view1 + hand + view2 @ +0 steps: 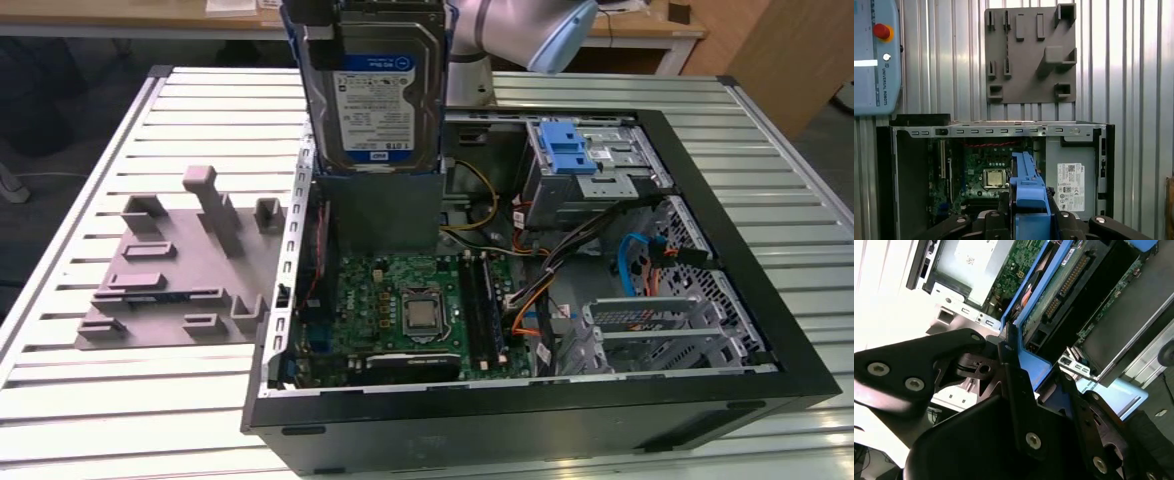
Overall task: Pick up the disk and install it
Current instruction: 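Pick up the disk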
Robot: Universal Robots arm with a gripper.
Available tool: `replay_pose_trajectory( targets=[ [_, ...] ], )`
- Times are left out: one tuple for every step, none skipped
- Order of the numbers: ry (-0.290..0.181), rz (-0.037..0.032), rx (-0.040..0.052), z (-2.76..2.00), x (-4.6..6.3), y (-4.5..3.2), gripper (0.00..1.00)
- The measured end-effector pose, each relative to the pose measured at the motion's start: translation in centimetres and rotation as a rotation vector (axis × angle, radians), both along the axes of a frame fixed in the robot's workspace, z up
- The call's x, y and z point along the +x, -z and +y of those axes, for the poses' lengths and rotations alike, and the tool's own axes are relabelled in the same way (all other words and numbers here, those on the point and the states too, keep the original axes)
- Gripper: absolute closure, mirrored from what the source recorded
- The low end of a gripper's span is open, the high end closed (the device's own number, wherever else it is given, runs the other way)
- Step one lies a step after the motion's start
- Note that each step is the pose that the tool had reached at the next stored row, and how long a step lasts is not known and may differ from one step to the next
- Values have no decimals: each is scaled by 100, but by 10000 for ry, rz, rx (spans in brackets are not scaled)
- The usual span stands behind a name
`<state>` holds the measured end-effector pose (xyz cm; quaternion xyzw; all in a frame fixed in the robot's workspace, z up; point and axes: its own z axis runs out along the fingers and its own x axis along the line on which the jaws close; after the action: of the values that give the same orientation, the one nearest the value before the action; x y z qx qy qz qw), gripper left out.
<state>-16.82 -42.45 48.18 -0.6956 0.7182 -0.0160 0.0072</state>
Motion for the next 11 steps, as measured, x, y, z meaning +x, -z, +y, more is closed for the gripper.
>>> replay_pose_trajectory(
  targets=[
    [0, -1, 0, -1, 15, 0, 64],
    [2, 0, 0, -1, 29, 0, 64],
    [3, 0, 0, -2, 44, 0, 64],
    [4, 0, 0, -3, 58, 0, 64],
    [4, 0, 0, -3, 72, 0, 64],
    [5, -1, 0, -4, 86, 1, 64],
    [6, 0, 0, -5, 98, 0, 64],
    [8, 0, 0, -6, 110, 1, 64],
    [8, 0, 0, -7, 122, 1, 64],
    [9, 0, 0, -8, 134, 1, 64],
    [11, 0, 0, -10, 148, 1, 64]
  ],
)
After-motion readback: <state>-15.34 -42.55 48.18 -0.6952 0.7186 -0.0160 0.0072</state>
